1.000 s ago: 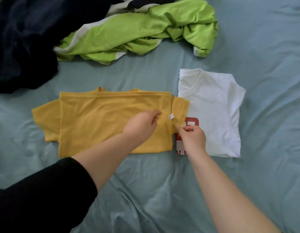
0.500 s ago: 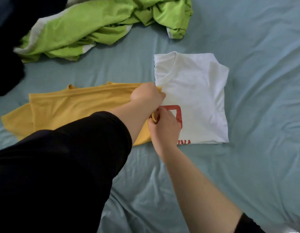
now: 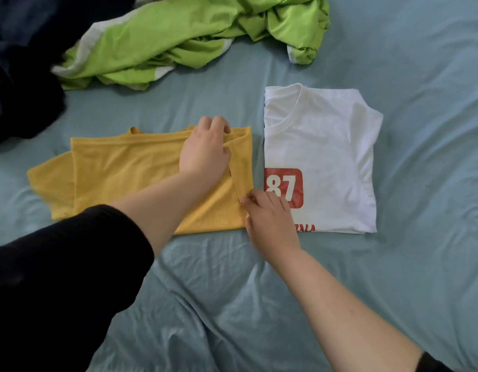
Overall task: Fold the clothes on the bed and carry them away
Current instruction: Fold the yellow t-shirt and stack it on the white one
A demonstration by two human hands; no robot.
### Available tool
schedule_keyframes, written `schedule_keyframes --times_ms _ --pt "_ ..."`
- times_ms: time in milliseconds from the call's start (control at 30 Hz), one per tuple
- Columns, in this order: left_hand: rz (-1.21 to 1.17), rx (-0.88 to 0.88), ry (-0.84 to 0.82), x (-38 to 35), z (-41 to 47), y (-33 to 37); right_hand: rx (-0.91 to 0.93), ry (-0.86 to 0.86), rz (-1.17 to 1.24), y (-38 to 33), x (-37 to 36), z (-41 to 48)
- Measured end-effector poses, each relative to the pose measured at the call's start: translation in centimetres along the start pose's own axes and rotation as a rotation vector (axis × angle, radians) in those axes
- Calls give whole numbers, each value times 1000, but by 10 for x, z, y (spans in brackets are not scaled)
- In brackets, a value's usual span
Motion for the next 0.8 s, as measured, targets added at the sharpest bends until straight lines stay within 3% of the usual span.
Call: schedule_keyframes --times_ms 67,133,200,267,433,667,800 --pt "103 -173 39 -4 -16 3 -9 -38 -1 -3 0 1" --pt "263 -261 -96 -21 -29 -3 -4 -119 -1 -7 -2 0" --pt "431 -220 -315 -38 -33 -19 12 -188 -35 -11 -4 -6" --pt "493 -205 -422 -46 -30 -30 8 -220 -81 -13 -4 -13" --pt "280 -230 -272 -24 -37 -39 13 -176 -55 -30 4 -4" --pt "55 327 -64 35 -96 -148 127 -364 -10 -111 -24 63" --pt "-86 782 98 62 -132 -208 216 -430 22 -175 -45 97"
Point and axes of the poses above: each hand's wrist, its own z-axis towards the middle knuckle, its own x-axis out of the back of the hand, y = z × x, the point moved 4 cm from there along z, towards the middle knuckle, and after that the axes turned 5 degrees about x, right-handed, at the moved point
